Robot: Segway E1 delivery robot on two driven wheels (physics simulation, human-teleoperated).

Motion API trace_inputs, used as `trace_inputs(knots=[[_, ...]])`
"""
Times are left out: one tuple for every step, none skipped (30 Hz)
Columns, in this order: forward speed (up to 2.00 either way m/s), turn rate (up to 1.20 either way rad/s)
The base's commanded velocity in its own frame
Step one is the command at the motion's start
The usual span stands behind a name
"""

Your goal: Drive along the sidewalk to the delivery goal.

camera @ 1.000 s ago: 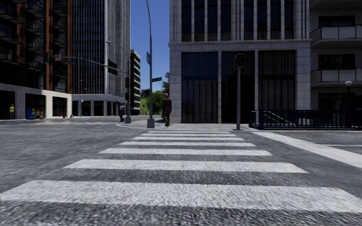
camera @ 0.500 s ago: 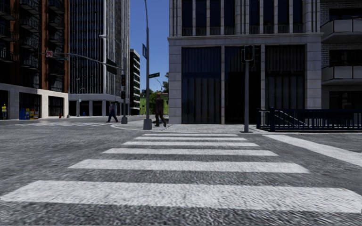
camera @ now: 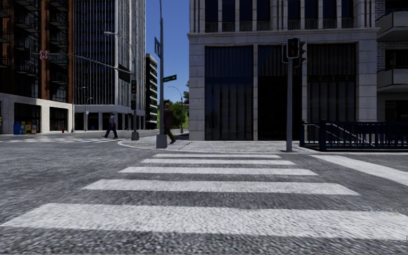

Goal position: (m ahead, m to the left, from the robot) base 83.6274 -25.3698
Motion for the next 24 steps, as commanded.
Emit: trace_inputs(knots=[[2.00,0.00],[2.00,0.00],[2.00,0.00],[2.00,0.00],[2.00,0.00],[2.00,0.00],[2.00,0.00],[2.00,0.00],[2.00,0.00],[2.00,0.00],[2.00,0.00],[2.00,0.00],[2.00,0.00],[2.00,0.00],[2.00,0.00],[2.00,0.00],[2.00,0.00],[2.00,0.00],[2.00,0.00],[2.00,0.00],[2.00,0.00],[2.00,0.00],[2.00,0.00],[2.00,0.00]])
